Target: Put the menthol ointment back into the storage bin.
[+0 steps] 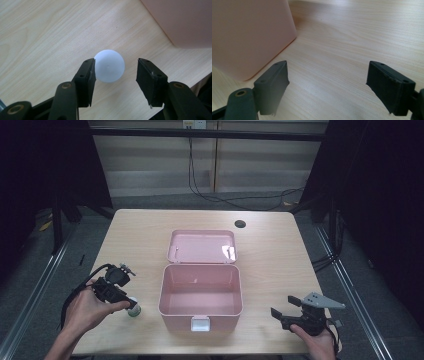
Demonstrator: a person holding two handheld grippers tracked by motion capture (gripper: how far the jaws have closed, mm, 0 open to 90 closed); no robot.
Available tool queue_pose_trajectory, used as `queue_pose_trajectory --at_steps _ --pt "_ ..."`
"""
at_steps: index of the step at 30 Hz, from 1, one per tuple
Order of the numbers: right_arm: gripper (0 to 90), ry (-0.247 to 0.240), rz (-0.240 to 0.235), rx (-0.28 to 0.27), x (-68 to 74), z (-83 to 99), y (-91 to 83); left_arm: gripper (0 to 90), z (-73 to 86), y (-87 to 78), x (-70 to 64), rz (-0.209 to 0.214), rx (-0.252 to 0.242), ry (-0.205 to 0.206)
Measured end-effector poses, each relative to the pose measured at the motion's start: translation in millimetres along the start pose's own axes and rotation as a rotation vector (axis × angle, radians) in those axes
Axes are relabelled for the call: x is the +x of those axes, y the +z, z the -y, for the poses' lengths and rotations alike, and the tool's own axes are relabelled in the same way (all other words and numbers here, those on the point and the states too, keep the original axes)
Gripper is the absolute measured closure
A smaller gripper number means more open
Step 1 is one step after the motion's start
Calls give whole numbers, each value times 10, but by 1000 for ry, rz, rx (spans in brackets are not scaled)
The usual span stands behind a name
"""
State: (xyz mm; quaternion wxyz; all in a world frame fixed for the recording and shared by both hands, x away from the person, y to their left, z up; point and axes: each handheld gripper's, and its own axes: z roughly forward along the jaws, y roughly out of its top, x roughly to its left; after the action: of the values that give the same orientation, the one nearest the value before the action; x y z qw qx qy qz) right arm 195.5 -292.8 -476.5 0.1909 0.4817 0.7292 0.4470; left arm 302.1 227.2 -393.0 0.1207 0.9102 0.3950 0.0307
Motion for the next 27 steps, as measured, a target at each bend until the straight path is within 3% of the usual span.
queue_pose_trajectory --at_steps 7,27 --pt "172 -3 -6 9 1 0 10 492 -41 81 30 8 87 20" --pt "172 1 -14 20 6 1 27 480 -114 216 70 2 119 31"
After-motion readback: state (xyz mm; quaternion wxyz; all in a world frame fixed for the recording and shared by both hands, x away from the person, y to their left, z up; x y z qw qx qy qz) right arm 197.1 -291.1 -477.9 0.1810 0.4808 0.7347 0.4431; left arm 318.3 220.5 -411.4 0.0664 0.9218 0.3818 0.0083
